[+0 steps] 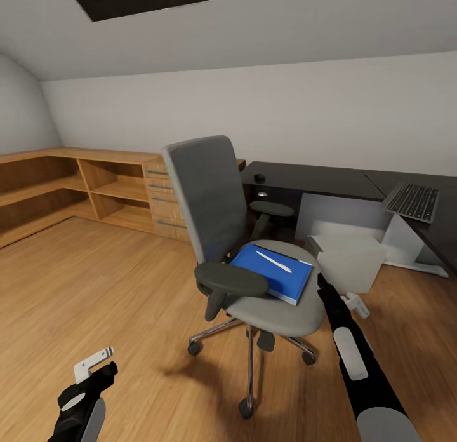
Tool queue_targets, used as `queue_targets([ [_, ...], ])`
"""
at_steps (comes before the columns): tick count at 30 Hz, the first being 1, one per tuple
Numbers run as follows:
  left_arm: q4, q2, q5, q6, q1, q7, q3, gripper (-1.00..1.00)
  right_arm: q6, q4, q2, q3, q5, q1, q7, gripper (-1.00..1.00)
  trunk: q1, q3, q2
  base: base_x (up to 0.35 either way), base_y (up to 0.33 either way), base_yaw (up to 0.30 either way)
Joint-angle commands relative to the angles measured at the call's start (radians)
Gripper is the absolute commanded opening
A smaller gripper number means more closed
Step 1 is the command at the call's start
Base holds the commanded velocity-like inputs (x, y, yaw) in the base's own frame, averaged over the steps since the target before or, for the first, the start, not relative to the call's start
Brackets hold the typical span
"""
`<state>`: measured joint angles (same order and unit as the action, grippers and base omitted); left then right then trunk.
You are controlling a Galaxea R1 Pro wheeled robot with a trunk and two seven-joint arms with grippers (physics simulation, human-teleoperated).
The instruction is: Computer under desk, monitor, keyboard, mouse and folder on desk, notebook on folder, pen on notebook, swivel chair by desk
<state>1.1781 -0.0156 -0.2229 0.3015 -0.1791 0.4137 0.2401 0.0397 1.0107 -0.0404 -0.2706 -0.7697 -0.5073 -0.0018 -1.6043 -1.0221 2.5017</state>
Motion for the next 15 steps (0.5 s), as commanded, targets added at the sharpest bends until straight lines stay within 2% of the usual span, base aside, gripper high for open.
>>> queue_targets([
  [1,0.002,0.0,-0.009,0.003,0.0,0.004,0.001,1.0,0.002,0.0,0.0,-0.001,-0.011,0.0,0.0,1.0,0.0,-0.001,0.0,0.0,0.0,0.0],
  [7,0.002,0.0,-0.009,0.004,0.0,0.004,0.001,1.0,0.003,-0.007,0.001,-0.003,-0.011,0.001,0.001,1.0,0.0,-0.001,0.0,-0.03,0.0,0.0],
  [15,0.002,0.0,-0.009,0.004,0.0,0.004,0.001,1.0,0.002,-0.013,0.003,-0.007,-0.015,0.001,-0.004,1.0,0.0,-0.001,0.0,-0.2,-0.026,0.0],
])
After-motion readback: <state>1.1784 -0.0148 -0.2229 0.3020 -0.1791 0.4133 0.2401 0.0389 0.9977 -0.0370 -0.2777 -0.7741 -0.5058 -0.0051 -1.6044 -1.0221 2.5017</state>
